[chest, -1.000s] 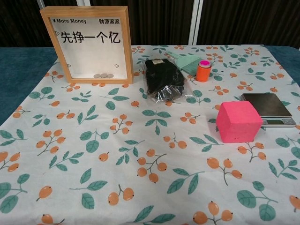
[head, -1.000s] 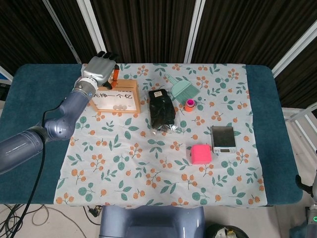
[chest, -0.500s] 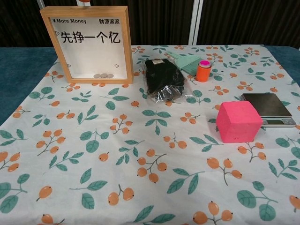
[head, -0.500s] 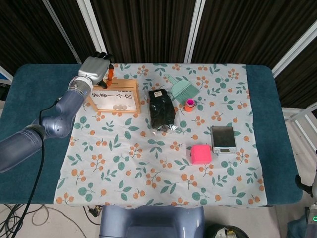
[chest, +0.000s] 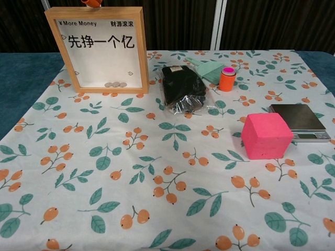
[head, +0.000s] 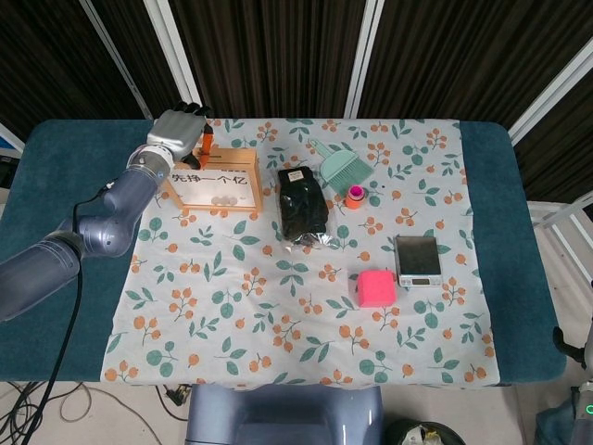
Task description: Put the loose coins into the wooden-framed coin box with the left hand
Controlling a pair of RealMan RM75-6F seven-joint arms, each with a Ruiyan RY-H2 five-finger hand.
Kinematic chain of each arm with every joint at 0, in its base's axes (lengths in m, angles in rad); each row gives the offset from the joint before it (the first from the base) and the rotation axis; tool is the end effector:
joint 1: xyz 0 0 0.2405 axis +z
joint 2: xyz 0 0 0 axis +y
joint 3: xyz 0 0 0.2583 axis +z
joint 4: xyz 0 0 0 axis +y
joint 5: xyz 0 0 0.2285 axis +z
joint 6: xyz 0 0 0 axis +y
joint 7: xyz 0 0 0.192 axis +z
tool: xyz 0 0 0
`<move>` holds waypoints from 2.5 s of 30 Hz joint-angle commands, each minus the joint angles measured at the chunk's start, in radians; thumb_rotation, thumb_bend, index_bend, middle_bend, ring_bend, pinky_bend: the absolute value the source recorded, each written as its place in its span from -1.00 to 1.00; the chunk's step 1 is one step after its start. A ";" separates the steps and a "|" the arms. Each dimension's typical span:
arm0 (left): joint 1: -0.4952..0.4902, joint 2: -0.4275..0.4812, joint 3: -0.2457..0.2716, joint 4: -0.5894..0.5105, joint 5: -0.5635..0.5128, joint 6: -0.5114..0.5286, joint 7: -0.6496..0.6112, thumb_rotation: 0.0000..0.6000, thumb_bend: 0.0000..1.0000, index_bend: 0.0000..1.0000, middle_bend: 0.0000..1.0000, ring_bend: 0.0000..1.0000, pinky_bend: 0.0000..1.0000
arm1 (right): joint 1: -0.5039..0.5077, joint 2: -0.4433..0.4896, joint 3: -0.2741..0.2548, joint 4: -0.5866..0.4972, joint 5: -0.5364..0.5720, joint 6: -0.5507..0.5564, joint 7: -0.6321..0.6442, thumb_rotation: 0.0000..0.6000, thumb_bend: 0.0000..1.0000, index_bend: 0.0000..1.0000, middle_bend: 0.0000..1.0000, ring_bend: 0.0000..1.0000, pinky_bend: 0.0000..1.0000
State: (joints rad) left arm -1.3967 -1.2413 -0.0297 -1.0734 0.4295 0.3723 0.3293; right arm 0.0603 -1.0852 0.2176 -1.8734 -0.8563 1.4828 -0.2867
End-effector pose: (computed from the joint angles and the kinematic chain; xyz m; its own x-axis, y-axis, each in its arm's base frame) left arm -0.0634 0.5847 0.0959 0.5994 0.3003 0.7420 0.8004 -0.2378 -0.5503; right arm -0.3660 -0.2222 0.1758 0.3457 -0.0152 0.9382 -0.7744 0.5601 0.2944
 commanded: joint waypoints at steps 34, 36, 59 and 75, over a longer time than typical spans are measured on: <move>-0.066 -0.004 0.112 -0.010 -0.027 0.034 -0.026 1.00 -0.33 0.03 -0.92 -1.00 -1.00 | 0.000 0.001 0.001 -0.004 0.006 0.002 -0.007 1.00 -0.21 -0.82 -0.95 -1.00 -1.00; -0.069 -0.003 0.117 -0.013 -0.032 0.038 -0.023 1.00 -0.33 0.03 -0.92 -1.00 -1.00 | 0.000 0.002 0.001 -0.005 0.007 0.001 -0.008 1.00 -0.21 -0.82 -0.95 -1.00 -1.00; 0.216 0.447 -0.023 -0.705 0.308 0.562 -0.194 1.00 -0.33 -0.27 -0.96 -1.00 -1.00 | 0.001 0.010 -0.001 0.010 -0.047 -0.005 0.029 1.00 -0.21 -0.82 -0.95 -1.00 -1.00; 0.833 0.373 0.199 -0.795 0.839 1.044 -0.411 1.00 -0.33 -0.46 -1.00 -1.00 -1.00 | 0.017 0.011 -0.116 0.210 -0.534 0.012 0.202 1.00 -0.21 -0.82 -0.95 -1.00 -1.00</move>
State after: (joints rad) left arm -0.6338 -0.8196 0.1288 -1.9042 1.2070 1.3775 -0.0302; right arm 0.0692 -1.0758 0.1293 -1.7048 -1.3326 1.4920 -0.1127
